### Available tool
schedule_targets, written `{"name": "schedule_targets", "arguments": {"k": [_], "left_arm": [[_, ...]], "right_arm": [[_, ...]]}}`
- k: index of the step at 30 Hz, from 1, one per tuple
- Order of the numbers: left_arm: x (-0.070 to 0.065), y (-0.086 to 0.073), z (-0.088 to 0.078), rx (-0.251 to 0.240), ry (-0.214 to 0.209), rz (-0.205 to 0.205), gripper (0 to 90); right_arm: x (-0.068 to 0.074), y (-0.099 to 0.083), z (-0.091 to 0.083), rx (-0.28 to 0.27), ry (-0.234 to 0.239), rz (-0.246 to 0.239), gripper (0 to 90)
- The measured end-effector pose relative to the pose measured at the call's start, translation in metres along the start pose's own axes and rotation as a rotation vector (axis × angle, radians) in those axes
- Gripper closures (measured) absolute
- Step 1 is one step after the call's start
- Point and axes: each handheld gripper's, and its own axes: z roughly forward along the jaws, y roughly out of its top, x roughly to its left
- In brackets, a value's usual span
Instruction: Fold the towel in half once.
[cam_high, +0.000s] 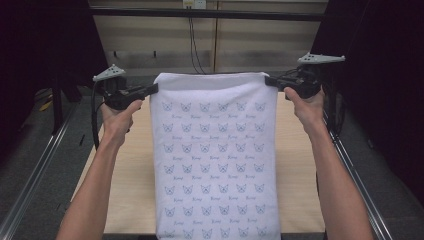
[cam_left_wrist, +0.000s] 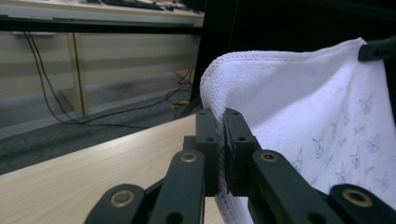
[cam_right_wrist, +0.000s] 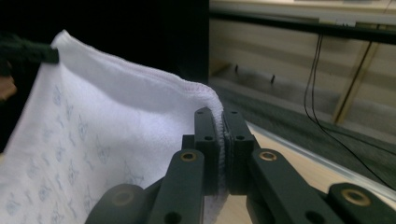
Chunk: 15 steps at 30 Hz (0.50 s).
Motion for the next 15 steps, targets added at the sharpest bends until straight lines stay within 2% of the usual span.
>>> {"name": "schedule_targets", "arguments": {"k": [1,2,4,6,7,8,9,10,11,13,15], "left_arm": [[-0.004,-0.002,-0.001,0.024,-0.002,0.035,86.4],[-0.009,-0.007,-0.003,0.03,-0.024,0.047,86.4],[-0.014,-0.019,-0.007,0.026,-0.051,0.041,86.4],[-0.019,-0.03,-0.009,0.053,-0.052,0.052,86.5],[-0.022,-0.037,-0.011,0.054,-0.06,0.047,86.4],[-0.024,-0.044,-0.014,0.062,-0.072,0.046,86.4],[-0.029,-0.051,-0.019,0.063,-0.078,0.046,86.5],[-0.031,-0.056,-0.022,0.065,-0.092,0.048,86.5],[-0.037,-0.063,-0.028,0.069,-0.099,0.047,86.4],[-0.043,-0.073,-0.037,0.072,-0.126,0.047,86.4],[-0.052,-0.086,-0.046,0.074,-0.146,0.025,86.4]], "right_arm": [[0.001,-0.001,-0.002,-0.011,0.012,0.003,86.7],[0.003,-0.004,-0.003,-0.013,0.018,-0.003,86.7],[0.007,-0.017,-0.005,0.015,0.029,-0.011,86.7],[0.012,-0.032,-0.008,0.039,0.045,-0.016,86.7],[0.019,-0.045,-0.013,0.056,0.061,-0.022,86.7],[0.019,-0.045,-0.013,0.056,0.061,-0.022,86.7],[0.029,-0.059,-0.023,0.058,0.096,-0.028,86.7],[0.029,-0.059,-0.023,0.058,0.096,-0.028,86.7],[0.04,-0.071,-0.034,0.07,0.102,-0.044,86.7],[0.043,-0.075,-0.039,0.076,0.113,-0.05,86.7],[0.051,-0.089,-0.053,0.09,0.124,-0.053,86.7]]}}
